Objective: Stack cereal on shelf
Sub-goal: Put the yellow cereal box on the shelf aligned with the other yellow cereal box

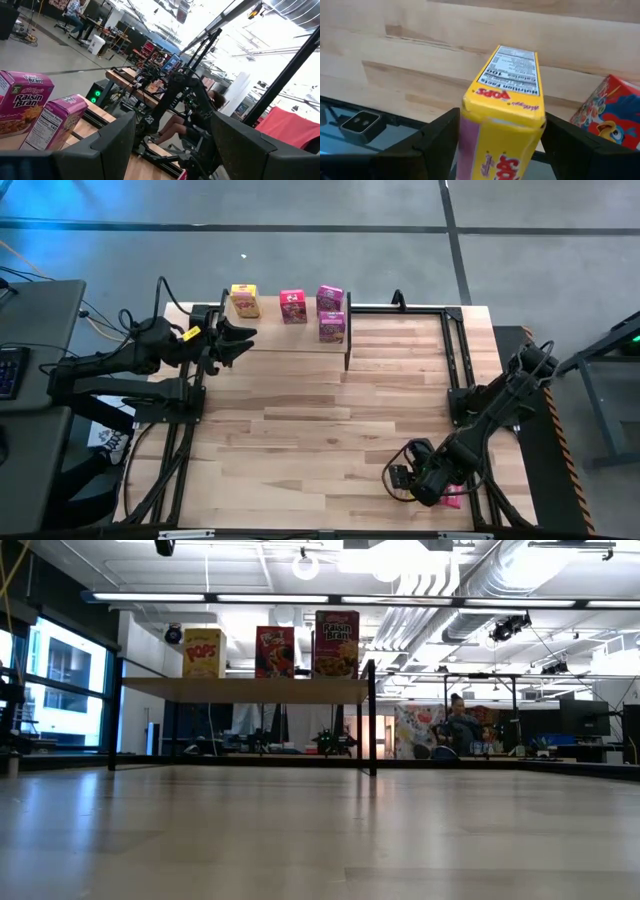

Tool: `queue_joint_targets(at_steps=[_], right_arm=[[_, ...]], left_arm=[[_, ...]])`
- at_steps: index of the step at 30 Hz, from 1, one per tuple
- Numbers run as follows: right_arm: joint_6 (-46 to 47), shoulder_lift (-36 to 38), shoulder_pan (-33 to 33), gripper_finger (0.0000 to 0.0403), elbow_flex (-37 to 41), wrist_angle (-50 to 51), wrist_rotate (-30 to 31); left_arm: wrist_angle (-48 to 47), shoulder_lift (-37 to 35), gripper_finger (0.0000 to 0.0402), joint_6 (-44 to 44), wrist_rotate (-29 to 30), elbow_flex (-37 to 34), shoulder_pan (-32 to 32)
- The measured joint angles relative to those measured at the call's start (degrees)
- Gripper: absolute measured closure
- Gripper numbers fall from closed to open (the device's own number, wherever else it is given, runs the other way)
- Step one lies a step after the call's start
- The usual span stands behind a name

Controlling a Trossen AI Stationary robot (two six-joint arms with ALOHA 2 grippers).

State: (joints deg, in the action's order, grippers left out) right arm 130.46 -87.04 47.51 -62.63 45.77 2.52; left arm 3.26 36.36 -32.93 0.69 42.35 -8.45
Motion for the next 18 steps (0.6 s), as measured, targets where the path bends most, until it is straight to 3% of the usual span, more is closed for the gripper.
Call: queue_joint_targets(at_steps=[7,15,18], right_arm=[[-0.37,-0.51,0.0,0.0167,0.0,1.01,0.02],[-1.95,-0.36,0.0,0.0296,0.0,1.08,-1.55],[-4.36,0.54,0.0,0.0326,0.0,-0.36,-1.53]], left_arm=[[-0.05,0.3,0.0151,0.04,0.0,0.0,0.0],[0.05,0.94,0.0151,0.11,0.0,-0.02,0.0],[0.04,1.28,0.0151,-0.02,-0.02,-0.02,0.02]])
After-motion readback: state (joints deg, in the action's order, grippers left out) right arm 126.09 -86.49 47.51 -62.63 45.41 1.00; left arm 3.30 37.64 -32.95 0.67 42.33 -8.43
